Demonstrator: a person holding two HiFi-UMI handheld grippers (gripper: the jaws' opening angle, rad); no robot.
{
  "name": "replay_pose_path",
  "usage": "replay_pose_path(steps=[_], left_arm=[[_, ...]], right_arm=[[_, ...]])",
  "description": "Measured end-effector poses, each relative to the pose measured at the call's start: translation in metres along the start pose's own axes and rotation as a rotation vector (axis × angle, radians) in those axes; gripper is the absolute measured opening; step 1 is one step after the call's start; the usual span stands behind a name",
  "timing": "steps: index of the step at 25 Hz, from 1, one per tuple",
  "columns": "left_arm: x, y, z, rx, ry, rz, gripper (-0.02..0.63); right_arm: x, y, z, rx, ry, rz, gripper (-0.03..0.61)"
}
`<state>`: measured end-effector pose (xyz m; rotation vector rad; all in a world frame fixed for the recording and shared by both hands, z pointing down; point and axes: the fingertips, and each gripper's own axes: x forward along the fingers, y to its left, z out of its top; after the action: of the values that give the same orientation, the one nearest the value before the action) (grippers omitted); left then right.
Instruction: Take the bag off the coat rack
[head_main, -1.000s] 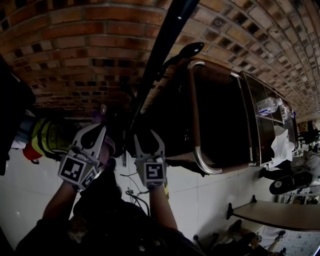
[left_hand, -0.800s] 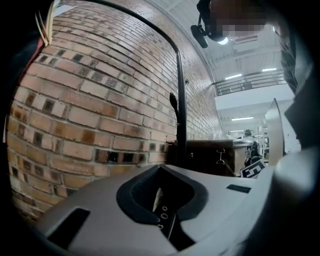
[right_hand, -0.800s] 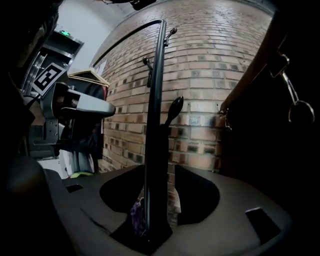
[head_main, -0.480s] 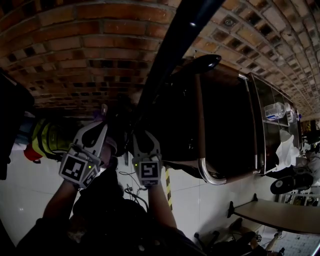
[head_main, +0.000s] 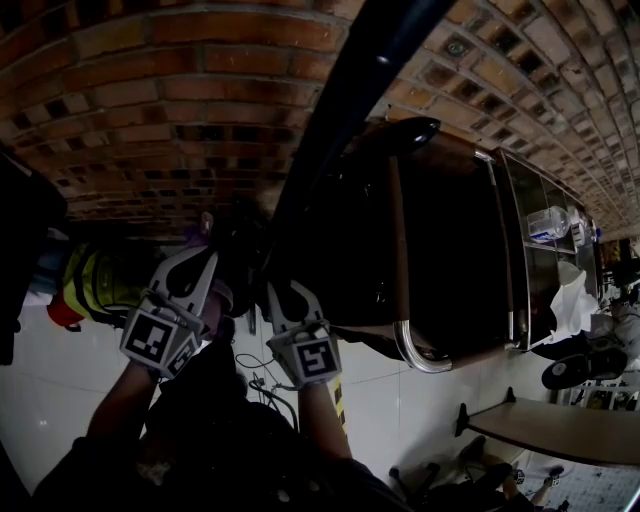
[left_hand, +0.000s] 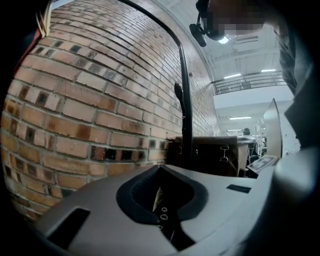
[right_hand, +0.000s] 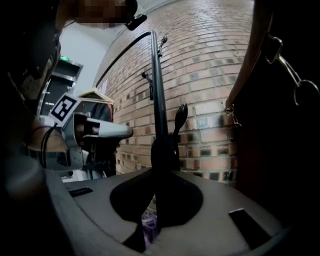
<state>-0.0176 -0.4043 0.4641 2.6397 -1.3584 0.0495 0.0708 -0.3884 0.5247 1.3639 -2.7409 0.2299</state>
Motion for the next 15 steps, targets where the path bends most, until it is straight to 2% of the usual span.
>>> replay_pose_path(steps=[5,15], left_arm=[[0.001,0.002,0.001,-0.017,-0.013,-0.004,0.018],[0.005,0.007,0.012,-0.028,-0.037,-0.006,0.018]], right_arm=[[-0.006,0.011,0.036,0.014,-0.07,0.056,0.032],[-0.005,0.009,0.08,0.168,-0.176,0.078,0.029]])
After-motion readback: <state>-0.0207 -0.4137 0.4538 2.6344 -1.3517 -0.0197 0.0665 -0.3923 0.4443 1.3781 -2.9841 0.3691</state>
